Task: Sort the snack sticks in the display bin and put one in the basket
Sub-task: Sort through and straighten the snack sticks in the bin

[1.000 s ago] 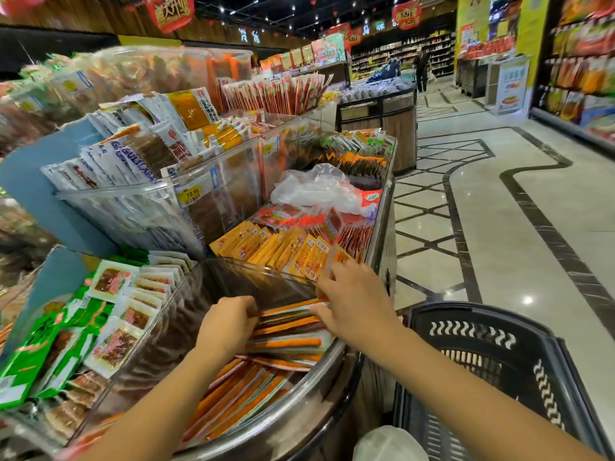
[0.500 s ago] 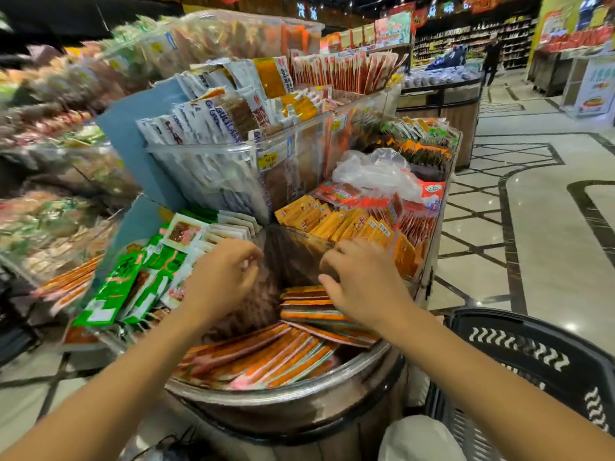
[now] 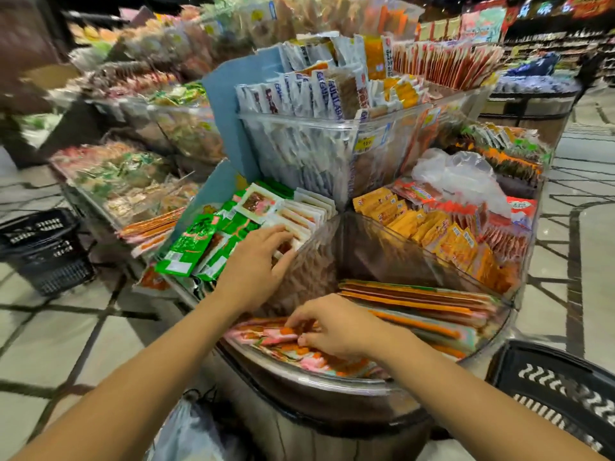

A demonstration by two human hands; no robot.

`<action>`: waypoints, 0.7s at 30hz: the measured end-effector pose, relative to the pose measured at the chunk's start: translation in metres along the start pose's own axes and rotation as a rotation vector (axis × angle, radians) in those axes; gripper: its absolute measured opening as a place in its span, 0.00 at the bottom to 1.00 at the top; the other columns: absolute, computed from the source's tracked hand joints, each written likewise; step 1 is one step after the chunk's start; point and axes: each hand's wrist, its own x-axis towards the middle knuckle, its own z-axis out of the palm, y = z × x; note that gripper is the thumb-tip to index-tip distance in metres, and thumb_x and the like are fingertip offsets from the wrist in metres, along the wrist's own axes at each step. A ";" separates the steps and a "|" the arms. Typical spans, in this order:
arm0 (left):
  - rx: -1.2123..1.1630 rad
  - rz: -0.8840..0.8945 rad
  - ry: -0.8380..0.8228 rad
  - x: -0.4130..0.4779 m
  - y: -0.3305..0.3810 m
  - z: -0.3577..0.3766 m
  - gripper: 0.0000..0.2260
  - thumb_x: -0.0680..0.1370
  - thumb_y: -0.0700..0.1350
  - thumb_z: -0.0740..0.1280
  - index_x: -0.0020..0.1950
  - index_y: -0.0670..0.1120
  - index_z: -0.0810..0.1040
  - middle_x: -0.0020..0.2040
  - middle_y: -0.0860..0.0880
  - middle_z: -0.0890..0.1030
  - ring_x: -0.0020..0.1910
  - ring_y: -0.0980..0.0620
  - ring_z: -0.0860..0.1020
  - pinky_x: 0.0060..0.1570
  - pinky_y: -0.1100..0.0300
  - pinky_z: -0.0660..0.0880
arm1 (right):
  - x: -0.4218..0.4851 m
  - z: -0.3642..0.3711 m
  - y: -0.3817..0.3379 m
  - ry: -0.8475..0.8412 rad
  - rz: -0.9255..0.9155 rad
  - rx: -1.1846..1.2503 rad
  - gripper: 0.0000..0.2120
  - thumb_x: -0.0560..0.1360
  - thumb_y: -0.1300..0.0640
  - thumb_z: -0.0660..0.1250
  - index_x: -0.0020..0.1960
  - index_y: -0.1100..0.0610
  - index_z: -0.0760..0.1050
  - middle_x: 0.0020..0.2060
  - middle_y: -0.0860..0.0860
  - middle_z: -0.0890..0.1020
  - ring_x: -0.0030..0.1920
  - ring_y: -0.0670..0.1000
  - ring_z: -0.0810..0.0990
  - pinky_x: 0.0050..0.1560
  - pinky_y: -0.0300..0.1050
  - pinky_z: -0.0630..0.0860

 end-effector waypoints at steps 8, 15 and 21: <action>-0.029 0.000 0.034 0.000 -0.004 0.005 0.17 0.82 0.53 0.64 0.69 0.49 0.77 0.71 0.51 0.75 0.71 0.51 0.69 0.72 0.51 0.66 | 0.002 0.002 0.000 0.049 -0.047 -0.023 0.18 0.76 0.50 0.73 0.65 0.42 0.78 0.53 0.42 0.78 0.53 0.43 0.75 0.55 0.43 0.74; -0.020 0.001 0.043 0.001 -0.003 0.005 0.17 0.82 0.54 0.63 0.69 0.50 0.77 0.72 0.52 0.74 0.72 0.52 0.68 0.73 0.52 0.66 | -0.001 0.001 -0.004 0.203 -0.009 0.096 0.11 0.71 0.48 0.77 0.45 0.42 0.75 0.47 0.40 0.71 0.46 0.43 0.73 0.48 0.42 0.75; -0.017 -0.004 0.045 0.000 -0.001 0.003 0.17 0.82 0.55 0.62 0.69 0.50 0.77 0.72 0.53 0.74 0.71 0.53 0.68 0.72 0.52 0.66 | -0.016 -0.021 -0.007 0.581 -0.016 0.501 0.11 0.69 0.50 0.79 0.41 0.53 0.79 0.36 0.50 0.80 0.35 0.49 0.77 0.38 0.50 0.76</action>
